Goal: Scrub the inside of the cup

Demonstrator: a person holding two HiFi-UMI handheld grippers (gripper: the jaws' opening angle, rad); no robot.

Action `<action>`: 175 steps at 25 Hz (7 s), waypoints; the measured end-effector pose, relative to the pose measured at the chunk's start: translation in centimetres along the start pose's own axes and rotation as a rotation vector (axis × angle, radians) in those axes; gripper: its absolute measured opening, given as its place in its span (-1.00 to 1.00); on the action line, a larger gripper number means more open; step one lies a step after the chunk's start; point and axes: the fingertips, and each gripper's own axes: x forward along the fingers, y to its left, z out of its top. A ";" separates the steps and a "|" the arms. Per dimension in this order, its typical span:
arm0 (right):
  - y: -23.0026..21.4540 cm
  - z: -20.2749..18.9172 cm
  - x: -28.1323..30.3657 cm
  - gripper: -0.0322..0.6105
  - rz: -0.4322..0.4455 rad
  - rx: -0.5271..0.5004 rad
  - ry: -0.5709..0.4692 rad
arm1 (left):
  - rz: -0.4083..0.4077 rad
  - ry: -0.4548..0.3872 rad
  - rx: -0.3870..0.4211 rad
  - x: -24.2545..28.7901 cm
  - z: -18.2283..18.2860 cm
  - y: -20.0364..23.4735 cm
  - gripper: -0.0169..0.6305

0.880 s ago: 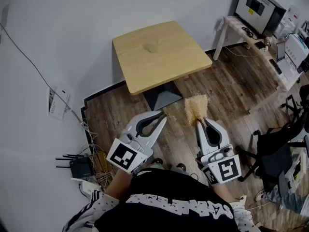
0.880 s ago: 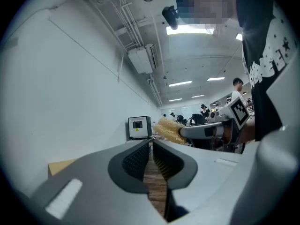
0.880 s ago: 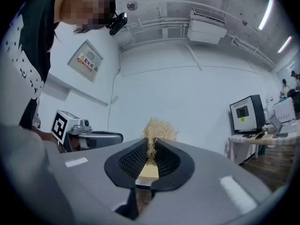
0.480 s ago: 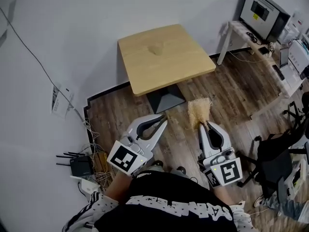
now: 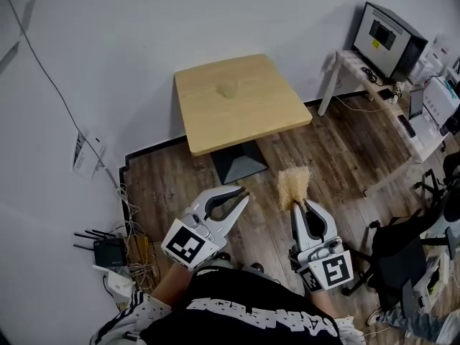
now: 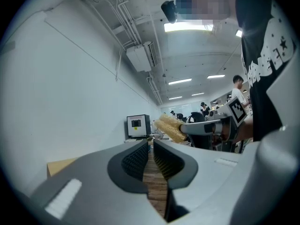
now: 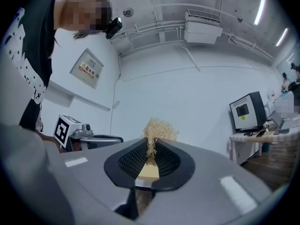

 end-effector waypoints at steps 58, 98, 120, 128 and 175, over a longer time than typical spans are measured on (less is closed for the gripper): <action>-6.9 -2.9 12.7 -0.74 0.083 -0.024 0.108 | 0.006 -0.034 -0.049 8.6 -1.0 10.4 -0.82; -7.0 -6.6 33.6 -0.74 0.058 -0.018 0.195 | -0.041 -0.089 0.107 11.2 -3.2 30.7 -0.94; -13.9 -7.3 44.8 -0.74 0.300 0.013 0.212 | 0.169 -0.011 0.123 17.7 -3.9 38.1 -0.96; -16.7 -7.1 48.6 -0.74 0.386 0.032 0.218 | 0.262 0.053 0.017 20.6 -5.1 40.7 -0.97; -23.9 -11.8 53.5 -0.74 0.368 0.033 0.378 | 0.339 0.319 -0.225 28.4 -25.2 47.5 0.26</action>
